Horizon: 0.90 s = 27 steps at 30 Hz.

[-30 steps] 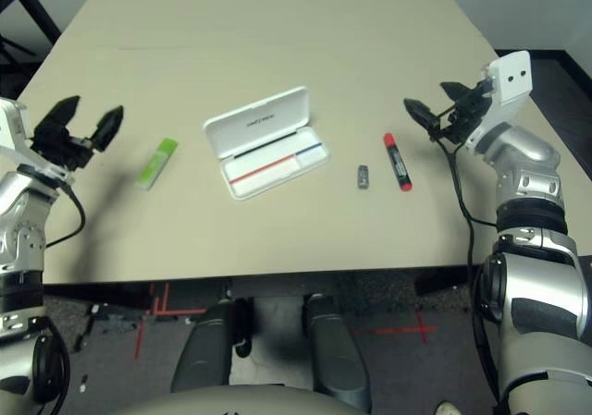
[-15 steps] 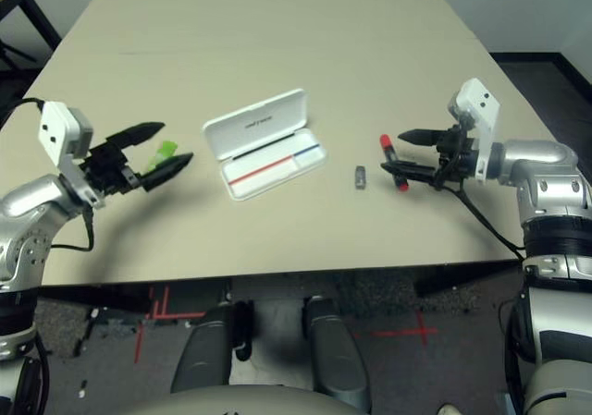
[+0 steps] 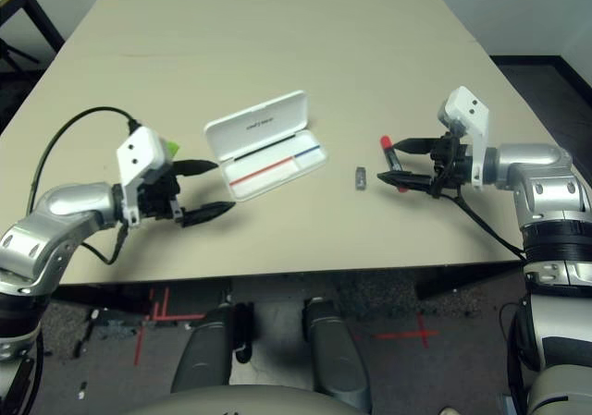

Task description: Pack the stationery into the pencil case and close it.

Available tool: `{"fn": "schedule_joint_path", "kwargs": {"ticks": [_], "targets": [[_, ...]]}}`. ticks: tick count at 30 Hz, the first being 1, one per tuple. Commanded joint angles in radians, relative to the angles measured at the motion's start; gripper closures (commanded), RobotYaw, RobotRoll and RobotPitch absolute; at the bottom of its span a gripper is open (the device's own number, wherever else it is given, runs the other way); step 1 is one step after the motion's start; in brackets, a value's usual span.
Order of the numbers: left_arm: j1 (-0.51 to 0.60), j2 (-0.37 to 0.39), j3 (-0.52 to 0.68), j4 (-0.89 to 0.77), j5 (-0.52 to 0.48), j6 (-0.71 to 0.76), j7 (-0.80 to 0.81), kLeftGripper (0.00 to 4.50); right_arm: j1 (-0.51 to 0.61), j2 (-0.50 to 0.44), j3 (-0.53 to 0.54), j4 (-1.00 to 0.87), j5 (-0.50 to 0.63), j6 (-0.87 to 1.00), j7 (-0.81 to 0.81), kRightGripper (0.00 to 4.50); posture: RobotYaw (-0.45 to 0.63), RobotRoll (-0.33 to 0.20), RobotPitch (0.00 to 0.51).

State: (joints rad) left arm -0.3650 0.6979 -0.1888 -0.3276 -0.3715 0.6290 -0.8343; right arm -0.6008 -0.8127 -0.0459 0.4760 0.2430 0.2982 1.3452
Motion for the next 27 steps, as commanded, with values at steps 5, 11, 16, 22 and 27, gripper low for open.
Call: {"fn": "schedule_joint_path", "kwargs": {"ticks": [5, 11, 16, 22, 27], "targets": [[-0.048, -0.048, -0.112, 0.074, 0.092, 0.024, 0.004, 0.04, 0.013, 0.003, 0.020, -0.009, -0.009, -0.012, -0.005, 0.00, 0.00, 0.000, 0.159], [-0.088, -0.082, -0.163, 0.140, 0.142, 0.013, -0.007, 0.04, 0.016, 0.009, 0.022, -0.015, -0.011, -0.015, -0.013, 0.00, -0.02, 0.000, 0.158], [-0.119, -0.096, -0.197, 0.194, 0.184, 0.006, -0.025, 0.04, 0.020, 0.015, 0.025, -0.023, -0.012, -0.018, -0.022, 0.00, -0.03, 0.000, 0.161], [-0.135, -0.101, -0.222, 0.216, 0.211, 0.012, -0.053, 0.04, 0.029, 0.014, 0.023, -0.029, -0.011, -0.024, -0.036, 0.00, -0.03, 0.000, 0.161], [-0.141, -0.098, -0.235, 0.219, 0.226, 0.021, -0.074, 0.04, 0.036, 0.014, 0.019, -0.035, -0.008, -0.029, -0.049, 0.00, -0.03, 0.000, 0.161]]}}
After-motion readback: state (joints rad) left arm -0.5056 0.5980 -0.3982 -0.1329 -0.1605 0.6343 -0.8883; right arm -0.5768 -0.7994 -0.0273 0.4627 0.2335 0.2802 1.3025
